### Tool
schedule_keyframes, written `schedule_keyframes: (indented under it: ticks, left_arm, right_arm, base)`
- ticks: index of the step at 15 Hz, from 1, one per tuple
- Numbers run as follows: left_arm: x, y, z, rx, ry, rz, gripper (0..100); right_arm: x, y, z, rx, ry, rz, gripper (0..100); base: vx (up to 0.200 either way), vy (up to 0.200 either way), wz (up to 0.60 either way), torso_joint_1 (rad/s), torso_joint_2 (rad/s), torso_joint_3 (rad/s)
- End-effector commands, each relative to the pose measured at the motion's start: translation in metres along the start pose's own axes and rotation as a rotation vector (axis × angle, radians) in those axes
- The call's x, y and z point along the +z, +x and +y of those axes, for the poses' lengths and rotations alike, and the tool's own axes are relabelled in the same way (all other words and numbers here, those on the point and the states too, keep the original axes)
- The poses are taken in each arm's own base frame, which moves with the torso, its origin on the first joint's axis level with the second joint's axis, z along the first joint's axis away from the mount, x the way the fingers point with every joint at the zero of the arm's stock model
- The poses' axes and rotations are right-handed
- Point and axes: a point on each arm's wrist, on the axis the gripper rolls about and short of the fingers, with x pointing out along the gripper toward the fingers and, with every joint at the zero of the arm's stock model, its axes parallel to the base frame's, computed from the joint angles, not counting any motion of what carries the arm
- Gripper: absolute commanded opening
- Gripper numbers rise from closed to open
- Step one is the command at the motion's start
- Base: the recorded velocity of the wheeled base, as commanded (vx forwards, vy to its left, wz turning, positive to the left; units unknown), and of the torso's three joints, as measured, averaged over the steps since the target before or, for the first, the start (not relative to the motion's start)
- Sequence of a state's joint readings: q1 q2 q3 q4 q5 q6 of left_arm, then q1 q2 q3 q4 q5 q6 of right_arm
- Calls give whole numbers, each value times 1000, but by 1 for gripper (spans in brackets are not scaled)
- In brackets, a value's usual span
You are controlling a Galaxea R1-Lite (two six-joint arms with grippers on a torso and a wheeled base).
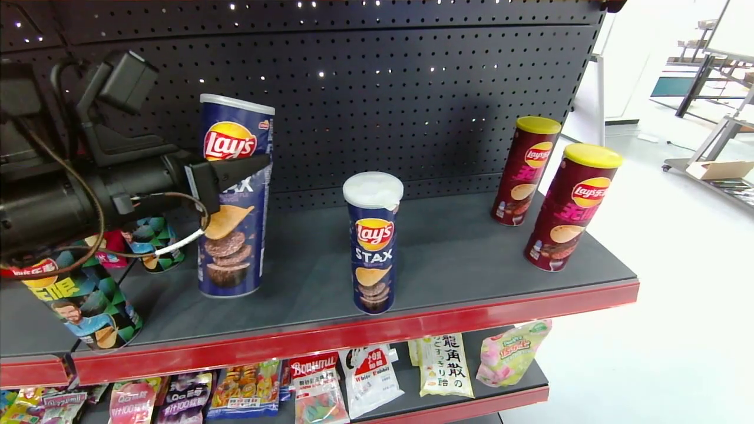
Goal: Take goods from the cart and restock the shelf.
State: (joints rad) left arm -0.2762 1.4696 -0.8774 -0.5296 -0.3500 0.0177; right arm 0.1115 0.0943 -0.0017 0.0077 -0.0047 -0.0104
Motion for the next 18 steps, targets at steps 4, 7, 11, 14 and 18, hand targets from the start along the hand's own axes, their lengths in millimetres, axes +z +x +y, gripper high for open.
schedule_keyframes:
  ticks: [4, 7, 11, 14, 18]
  left_arm:
    - [-44, 72, 25, -7, 11, -27, 0]
    - [-57, 108, 33, -18, 33, -95, 0]
    - [-68, 144, 36, -39, 53, -166, 0]
    - [-73, 161, 35, -43, 69, -217, 0]
    - [-71, 183, 29, 22, 73, -284, 0]
  right_arm:
    - [0, 0, 0, 1, 0, 3, 100]
    - [0, 0, 0, 1, 0, 3, 100]
    - [0, 0, 0, 1, 0, 4, 100]
    - [0, 0, 0, -1, 0, 3, 100]
    - [0, 0, 0, 1, 0, 3, 100]
  base:
    - [0, 0, 0, 0, 0, 0]
    - [0, 0, 0, 0, 0, 0]
    - [0, 0, 0, 0, 0, 0]
    - [0, 0, 0, 0, 0, 0]
    - [0, 0, 0, 0, 0, 0]
